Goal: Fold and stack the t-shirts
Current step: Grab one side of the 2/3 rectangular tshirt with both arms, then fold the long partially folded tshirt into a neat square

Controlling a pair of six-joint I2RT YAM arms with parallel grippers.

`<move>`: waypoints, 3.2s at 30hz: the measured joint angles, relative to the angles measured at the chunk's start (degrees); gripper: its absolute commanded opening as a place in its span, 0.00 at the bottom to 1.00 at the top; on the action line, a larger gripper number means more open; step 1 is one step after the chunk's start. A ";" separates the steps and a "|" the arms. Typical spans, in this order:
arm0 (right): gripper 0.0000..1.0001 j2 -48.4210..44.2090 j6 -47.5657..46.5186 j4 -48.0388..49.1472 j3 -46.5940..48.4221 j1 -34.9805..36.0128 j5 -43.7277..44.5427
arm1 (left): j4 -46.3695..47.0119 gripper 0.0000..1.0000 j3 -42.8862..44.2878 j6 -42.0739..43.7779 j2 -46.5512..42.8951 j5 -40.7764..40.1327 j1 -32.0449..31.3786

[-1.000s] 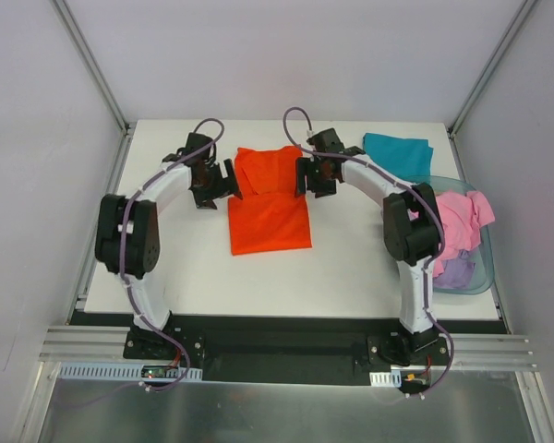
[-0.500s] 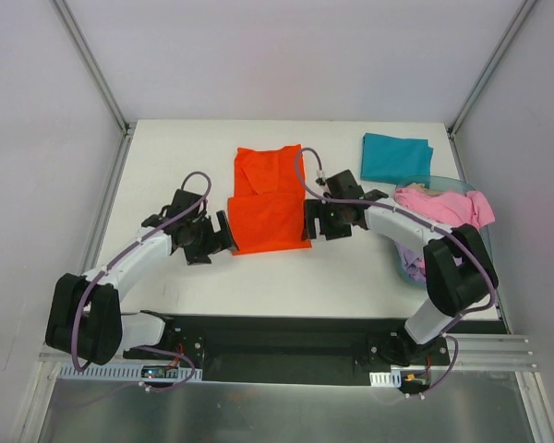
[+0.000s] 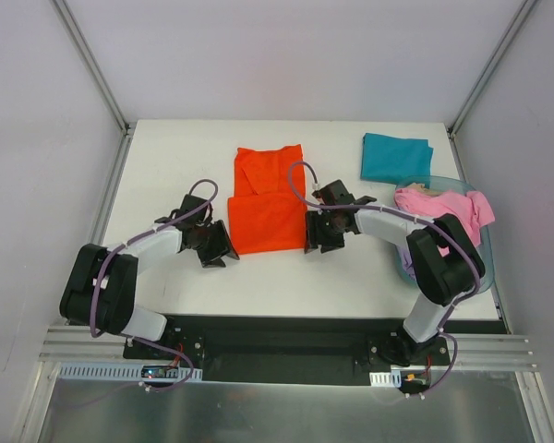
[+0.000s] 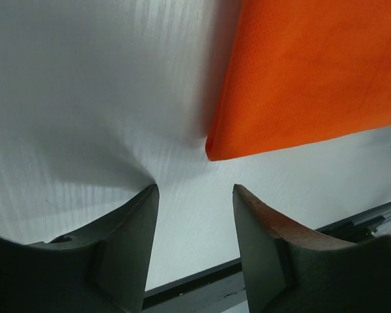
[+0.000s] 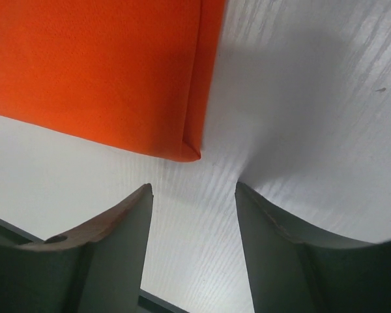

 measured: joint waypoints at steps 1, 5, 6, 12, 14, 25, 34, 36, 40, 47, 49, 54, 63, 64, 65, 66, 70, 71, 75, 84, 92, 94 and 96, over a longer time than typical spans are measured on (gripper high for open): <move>0.52 0.72 0.11 -0.02 0.20 0.00 -0.09 | 0.28 0.47 0.50 -0.20 0.96 0.55 -0.02; 0.48 2.29 0.39 0.44 1.77 -0.04 -0.37 | 2.60 0.35 2.95 -0.61 4.68 1.62 -0.02; 0.46 2.43 0.44 0.48 1.90 -0.04 -0.44 | 2.84 0.30 3.34 -0.76 5.33 1.79 -0.02; 0.31 3.87 0.66 0.72 2.95 -0.11 -0.85 | 4.46 0.00 5.95 -0.81 10.27 2.51 0.00; 0.28 4.20 0.68 0.90 3.10 -0.13 -0.98 | 4.72 0.00 6.47 -0.81 10.95 3.04 -0.02; 0.12 7.10 0.50 1.68 5.92 -0.17 -3.19 | 4.87 0.00 6.64 0.48 10.82 2.69 -0.02; 0.01 6.27 -1.03 2.25 4.61 0.24 -5.84 | 5.05 0.00 3.65 0.92 5.95 1.49 0.00; 0.01 4.00 -1.31 1.20 2.58 0.83 -6.38 | 4.50 0.00 1.01 0.85 1.79 1.62 -0.02; 0.01 -3.82 -0.74 -1.09 -3.32 3.45 -9.27 | -0.85 0.00 -3.08 0.20 -8.74 1.70 -0.37; 0.01 -21.27 0.83 -11.41 -6.91 8.48 -17.29 | -15.89 0.00 -2.49 -0.04 -35.21 2.36 -1.64; 0.01 -25.22 1.16 -13.75 -6.29 8.48 -19.74 | -18.67 0.00 0.46 0.22 -38.47 3.48 -1.68; 0.01 -29.46 1.18 -18.23 -2.82 8.46 -22.69 | -20.76 0.00 9.03 1.92 -35.23 4.76 -1.68; 0.01 -29.77 1.07 -20.72 0.44 5.22 -20.04 | -18.12 0.00 18.14 5.25 -22.10 4.50 -1.68; 0.01 -29.77 1.07 -20.74 0.55 4.46 -19.78 | -17.55 0.00 18.82 5.40 -20.63 4.85 -1.68; 0.01 -29.77 1.07 -20.90 0.70 3.78 -19.56 | -16.81 0.00 19.34 5.53 -19.17 5.16 -1.68; 0.01 -29.77 1.07 -20.90 0.74 3.10 -19.41 | -16.13 0.00 19.93 5.64 -18.10 5.42 -1.70; 0.01 -29.77 1.03 -21.00 0.74 1.33 -18.67 | -14.51 0.00 20.46 5.81 -14.10 6.19 -2.03; 0.01 -29.73 0.98 -21.00 0.74 1.09 -18.53 | -14.27 0.00 20.65 5.84 -13.27 6.25 -2.01; 0.01 -28.39 0.55 -20.96 0.76 -0.04 -18.47 | -13.51 0.00 21.86 5.84 -10.47 6.21 -2.03; 0.01 -21.53 -1.20 -19.67 4.02 -4.66 -17.29 | -12.39 0.00 27.12 5.86 -1.86 3.08 -1.97; 0.01 -12.46 -2.58 -17.90 9.68 -8.52 -16.96 | -11.69 0.00 35.41 6.49 9.62 0.15 -1.29; 0.01 -9.25 -2.86 -17.38 11.56 -9.22 -15.45 | -11.41 0.00 37.62 6.56 12.87 0.13 -0.87; 0.01 -6.08 -3.04 -16.98 13.53 -9.53 -13.42 | -11.30 0.00 39.98 6.69 16.50 0.15 -0.59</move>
